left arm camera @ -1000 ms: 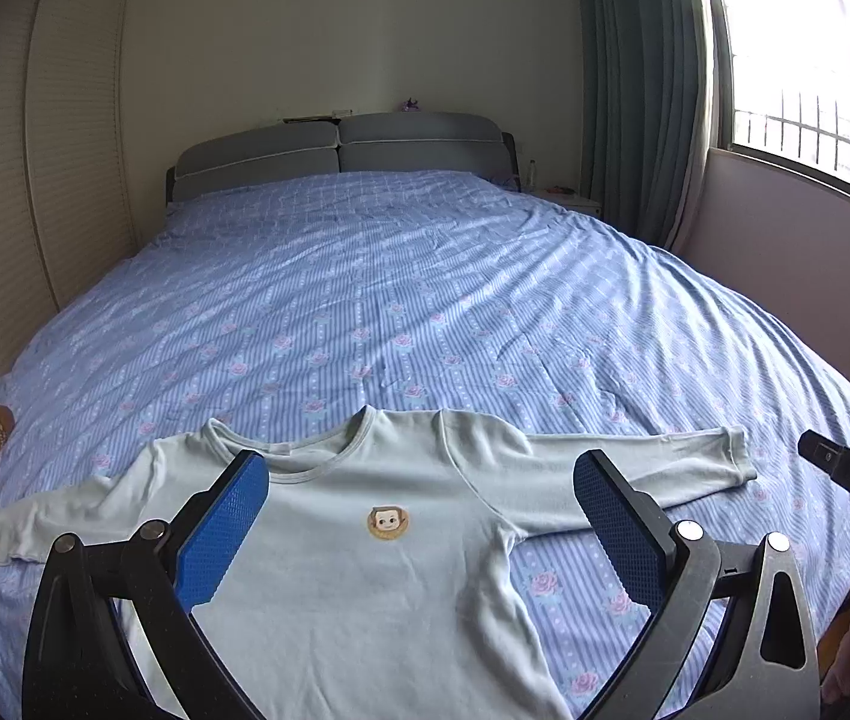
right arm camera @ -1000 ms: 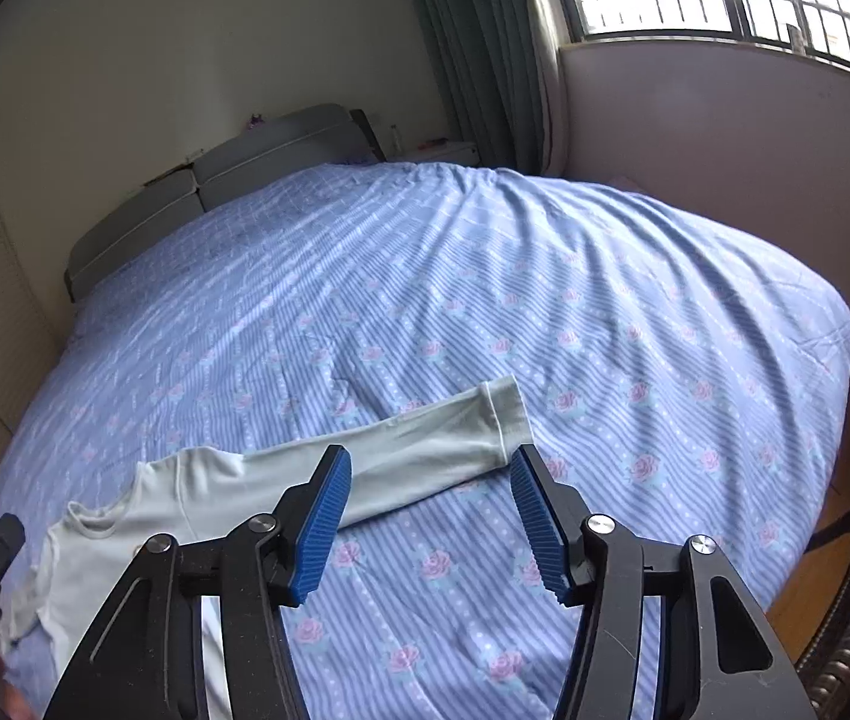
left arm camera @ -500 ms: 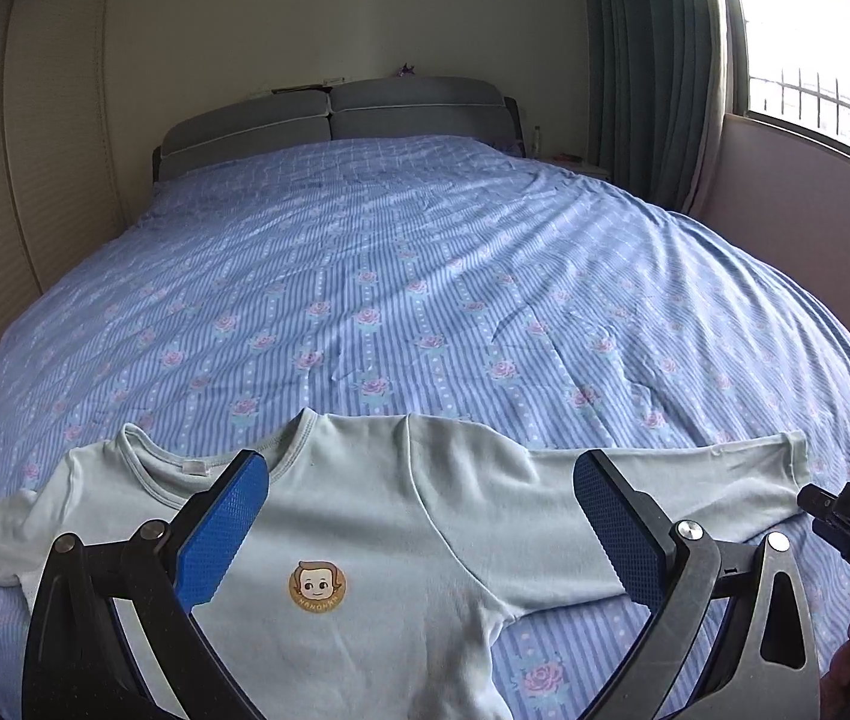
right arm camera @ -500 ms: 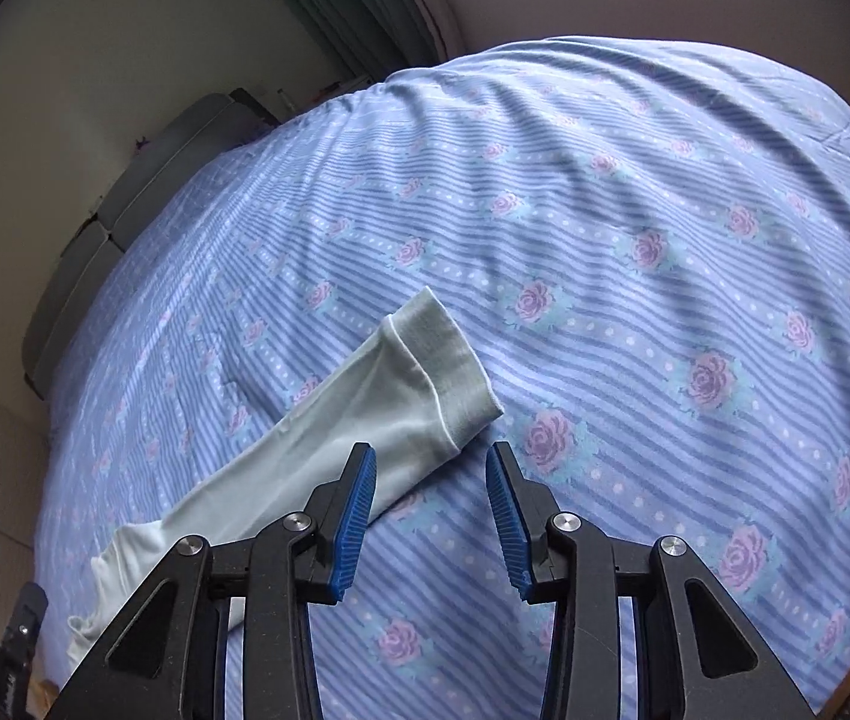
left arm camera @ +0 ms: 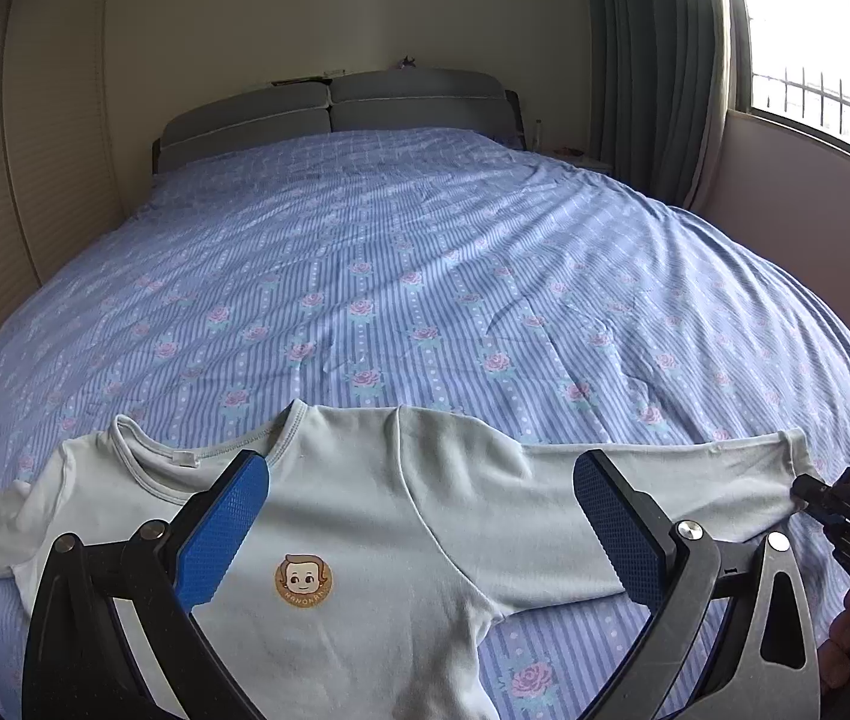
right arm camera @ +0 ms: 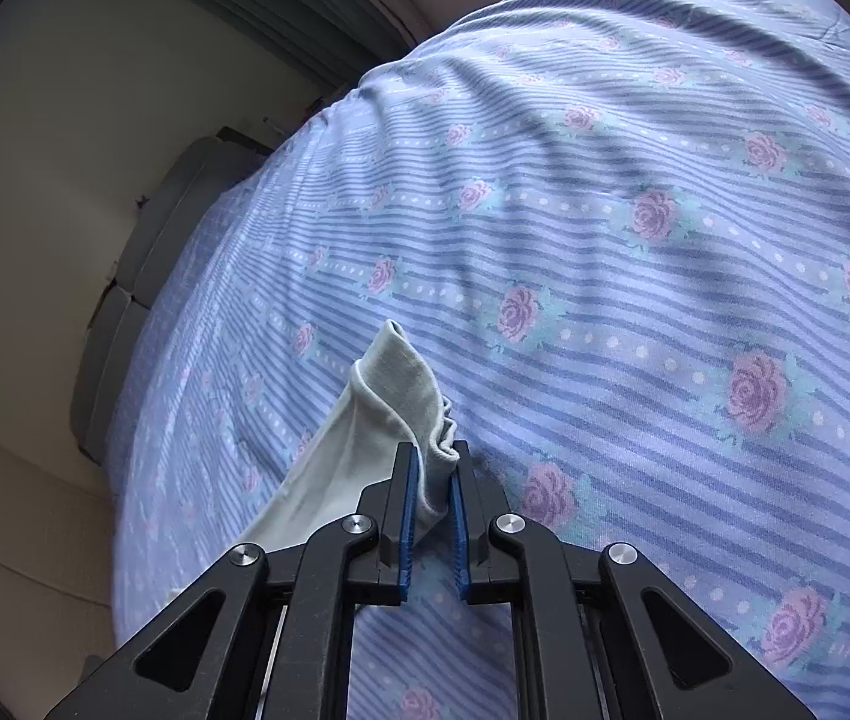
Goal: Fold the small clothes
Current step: 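Move the right gripper to a mint shirt sleeve cuff and grasp it, then fold the held sleeve across the shirt body with the right gripper, then release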
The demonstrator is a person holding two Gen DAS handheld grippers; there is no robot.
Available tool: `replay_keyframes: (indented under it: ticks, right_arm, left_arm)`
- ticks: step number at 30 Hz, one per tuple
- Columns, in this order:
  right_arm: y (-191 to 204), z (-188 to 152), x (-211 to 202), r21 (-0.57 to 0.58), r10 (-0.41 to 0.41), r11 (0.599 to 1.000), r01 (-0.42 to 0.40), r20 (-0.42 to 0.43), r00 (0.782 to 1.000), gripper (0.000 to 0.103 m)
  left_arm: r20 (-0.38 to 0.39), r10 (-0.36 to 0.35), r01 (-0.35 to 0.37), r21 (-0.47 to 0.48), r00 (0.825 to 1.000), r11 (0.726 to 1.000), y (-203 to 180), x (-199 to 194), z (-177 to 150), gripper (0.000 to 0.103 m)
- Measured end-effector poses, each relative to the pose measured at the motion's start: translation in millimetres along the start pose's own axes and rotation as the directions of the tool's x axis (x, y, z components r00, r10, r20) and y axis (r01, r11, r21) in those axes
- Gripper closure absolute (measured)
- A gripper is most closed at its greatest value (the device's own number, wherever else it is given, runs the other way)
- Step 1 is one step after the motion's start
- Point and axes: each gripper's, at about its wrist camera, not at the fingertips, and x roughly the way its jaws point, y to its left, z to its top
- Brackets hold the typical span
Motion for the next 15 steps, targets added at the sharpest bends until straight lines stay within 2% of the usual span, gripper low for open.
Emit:
replay_keyframes:
  ticks: [5, 9, 15]
  right_arm:
    - [44.4, 1.1, -25.0, -0.115, 0.029, 0.993, -0.022, 0.057, 0.998, 0.093]
    - [98.9, -16.4, -44.0, -0.239, 0.088, 0.969, -0.068, 0.075, 0.993, 0.093]
    - [195.3, -76.0, -62.3, -0.48, 0.197, 0.866, -0.14, 0.069, 0.978, 0.093]
  left_arm:
    - [0.024, 0.024, -0.024, -0.022, 0.999, 0.999, 26.9, -20.9, 4.6, 0.0]
    - [0.033, 0.062, -0.059, -0.071, 0.998, 0.996, 66.4, -38.9, 7.0, 0.0]
    - [0.035, 0.145, -0.139, -0.136, 0.989, 0.981, 142.3, -63.8, 3.3, 0.0]
